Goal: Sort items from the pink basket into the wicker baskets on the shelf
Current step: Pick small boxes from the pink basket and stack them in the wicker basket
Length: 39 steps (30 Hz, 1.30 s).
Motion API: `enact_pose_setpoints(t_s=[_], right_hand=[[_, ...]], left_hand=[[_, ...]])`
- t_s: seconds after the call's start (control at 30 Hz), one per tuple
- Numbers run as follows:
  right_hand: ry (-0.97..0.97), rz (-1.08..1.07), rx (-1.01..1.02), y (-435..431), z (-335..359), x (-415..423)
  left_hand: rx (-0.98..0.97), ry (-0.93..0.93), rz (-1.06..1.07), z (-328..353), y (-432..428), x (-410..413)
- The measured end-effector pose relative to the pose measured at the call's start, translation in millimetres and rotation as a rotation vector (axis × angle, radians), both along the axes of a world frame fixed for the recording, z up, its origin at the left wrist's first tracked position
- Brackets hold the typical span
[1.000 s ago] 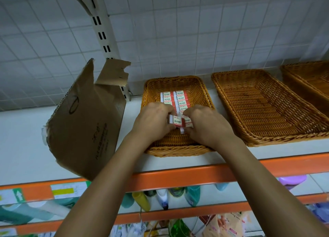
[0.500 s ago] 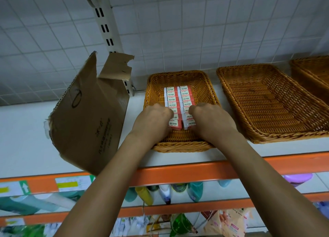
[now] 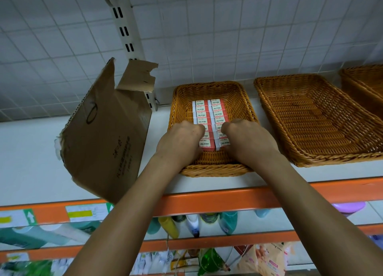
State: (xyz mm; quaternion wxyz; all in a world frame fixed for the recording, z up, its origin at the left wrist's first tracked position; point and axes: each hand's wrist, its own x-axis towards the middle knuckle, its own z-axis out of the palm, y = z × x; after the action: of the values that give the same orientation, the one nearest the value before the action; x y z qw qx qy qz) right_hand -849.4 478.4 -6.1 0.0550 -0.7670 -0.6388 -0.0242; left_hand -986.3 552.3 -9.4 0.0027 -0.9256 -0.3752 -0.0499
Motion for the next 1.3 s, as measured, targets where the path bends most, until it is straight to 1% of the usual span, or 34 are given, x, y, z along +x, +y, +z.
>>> enact_pose_setpoints(t_s=[0.2,0.43,1.3], right_hand=[[0.037,-0.024,0.001,-0.5,0.0,0.1],[0.024,-0.027,0.005,-0.2,-0.7,-0.8],[0.027,-0.012,-0.006,3.3,-2.8,2.2]], left_hand=[[-0.002,0.000,0.030,0.1,-2.1,0.8],[0.031,0.023,0.041,-0.1,-3.3,2.1],[0.051,0.015,0.013,-1.7,-0.1,2.0]])
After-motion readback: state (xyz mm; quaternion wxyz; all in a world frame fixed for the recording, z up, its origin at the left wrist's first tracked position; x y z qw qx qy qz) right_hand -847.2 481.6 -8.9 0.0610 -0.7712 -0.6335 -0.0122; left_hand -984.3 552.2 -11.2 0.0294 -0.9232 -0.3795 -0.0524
